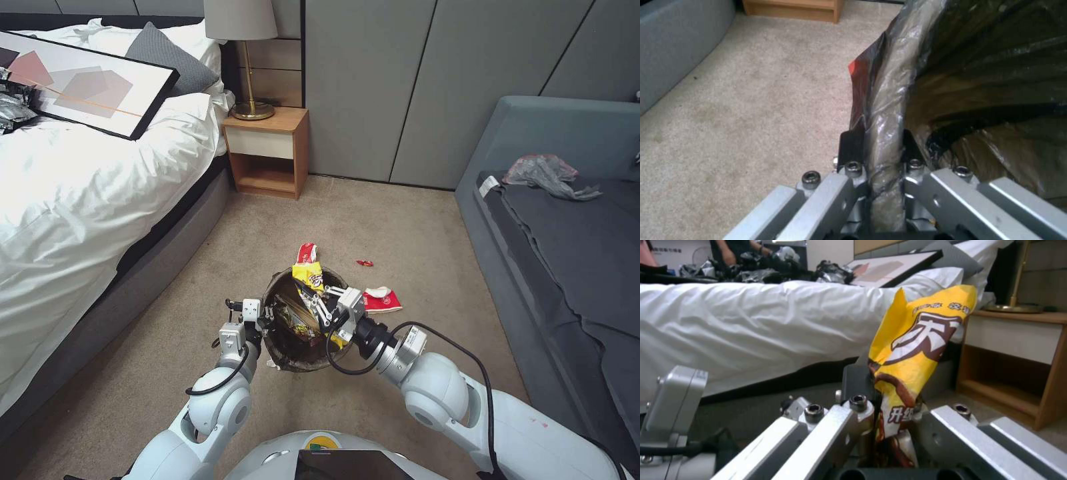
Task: Pick up the trash bin, then pick up the garbage from the floor and place it into the trash bin.
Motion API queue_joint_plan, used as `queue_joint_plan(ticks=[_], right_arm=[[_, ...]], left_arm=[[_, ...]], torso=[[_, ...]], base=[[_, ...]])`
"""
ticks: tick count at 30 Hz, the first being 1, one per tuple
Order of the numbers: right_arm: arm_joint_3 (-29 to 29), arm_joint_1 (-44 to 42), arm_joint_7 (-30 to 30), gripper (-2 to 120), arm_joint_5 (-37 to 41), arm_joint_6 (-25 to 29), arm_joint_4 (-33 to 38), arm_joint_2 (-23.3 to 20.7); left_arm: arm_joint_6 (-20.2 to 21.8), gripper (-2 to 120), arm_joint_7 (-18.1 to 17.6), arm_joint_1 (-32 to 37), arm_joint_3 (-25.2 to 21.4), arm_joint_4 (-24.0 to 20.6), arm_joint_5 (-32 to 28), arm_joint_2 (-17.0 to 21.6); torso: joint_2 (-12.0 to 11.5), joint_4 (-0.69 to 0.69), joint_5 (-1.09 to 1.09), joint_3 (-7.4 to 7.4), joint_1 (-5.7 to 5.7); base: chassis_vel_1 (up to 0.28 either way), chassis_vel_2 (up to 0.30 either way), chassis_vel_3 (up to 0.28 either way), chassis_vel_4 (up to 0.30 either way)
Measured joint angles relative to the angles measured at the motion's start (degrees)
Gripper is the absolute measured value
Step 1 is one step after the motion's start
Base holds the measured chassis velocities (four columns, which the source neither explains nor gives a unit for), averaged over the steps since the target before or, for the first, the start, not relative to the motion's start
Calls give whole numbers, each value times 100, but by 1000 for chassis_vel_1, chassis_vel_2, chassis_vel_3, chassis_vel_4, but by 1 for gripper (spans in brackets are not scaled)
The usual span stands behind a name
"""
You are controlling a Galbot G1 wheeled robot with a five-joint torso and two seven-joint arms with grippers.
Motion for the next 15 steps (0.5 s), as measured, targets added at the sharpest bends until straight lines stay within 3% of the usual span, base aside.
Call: queue_joint_plan(ticks=[15], right_arm=[[-253, 48, 48, 0, -290, -8, -443, 86]], left_arm=[[3, 0, -4, -28, -1, -37, -24, 3]], torso=[[0, 0, 0, 0, 0]], base=[[0, 0, 0, 0]])
